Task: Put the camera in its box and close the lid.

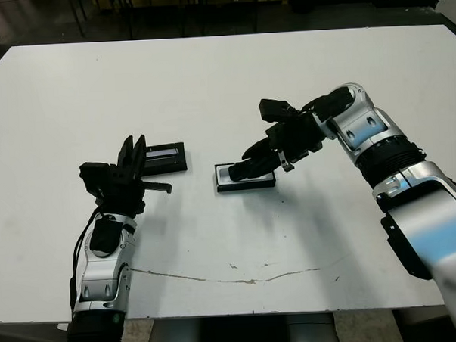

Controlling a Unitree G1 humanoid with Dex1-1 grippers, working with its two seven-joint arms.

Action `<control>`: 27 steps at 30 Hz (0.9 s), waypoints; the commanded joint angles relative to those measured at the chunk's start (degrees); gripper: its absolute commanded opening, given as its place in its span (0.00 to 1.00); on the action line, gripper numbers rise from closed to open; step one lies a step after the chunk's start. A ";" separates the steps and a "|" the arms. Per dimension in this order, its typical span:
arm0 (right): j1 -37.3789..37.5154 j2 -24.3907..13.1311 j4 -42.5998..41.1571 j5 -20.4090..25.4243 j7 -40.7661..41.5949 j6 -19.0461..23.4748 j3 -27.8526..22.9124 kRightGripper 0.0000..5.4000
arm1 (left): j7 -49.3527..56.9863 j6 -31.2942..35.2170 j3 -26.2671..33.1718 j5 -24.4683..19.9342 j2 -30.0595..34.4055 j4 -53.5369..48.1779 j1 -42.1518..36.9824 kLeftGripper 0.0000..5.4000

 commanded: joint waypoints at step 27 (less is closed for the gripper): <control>1.54 5.88 2.74 -3.39 -6.89 -2.34 0.70 0.13 | 0.27 0.32 -0.19 -0.12 -0.05 0.77 0.86 0.00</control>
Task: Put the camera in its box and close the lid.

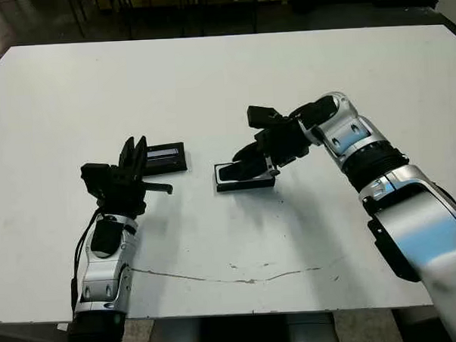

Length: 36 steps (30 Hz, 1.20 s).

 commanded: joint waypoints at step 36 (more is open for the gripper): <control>12.55 -7.18 -24.27 15.51 -23.33 3.11 -24.53 0.99 | 0.74 0.07 0.16 0.38 0.09 0.70 1.21 0.00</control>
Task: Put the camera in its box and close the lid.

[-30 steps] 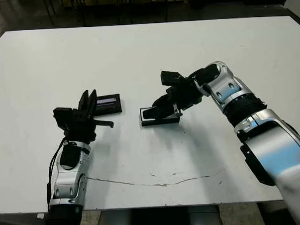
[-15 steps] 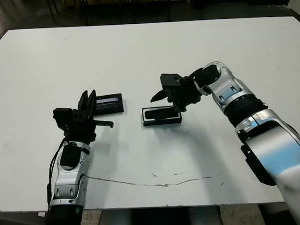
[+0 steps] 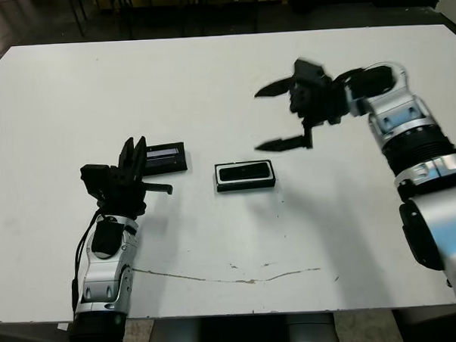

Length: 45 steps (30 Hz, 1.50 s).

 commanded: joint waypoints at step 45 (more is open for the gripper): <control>30.62 -1.71 -28.46 -33.59 -38.81 -8.90 18.93 0.00 | 0.37 1.84 0.20 0.15 0.06 -0.37 1.05 0.00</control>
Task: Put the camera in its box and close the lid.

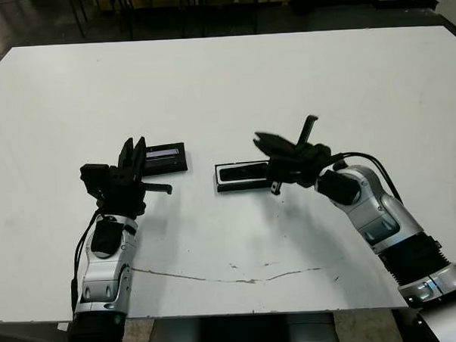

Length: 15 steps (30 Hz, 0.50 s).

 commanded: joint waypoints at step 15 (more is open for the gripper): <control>1.87 -3.35 -4.15 6.66 16.52 12.65 0.66 0.00 | 0.31 0.86 0.05 0.14 -0.01 -0.29 1.38 0.00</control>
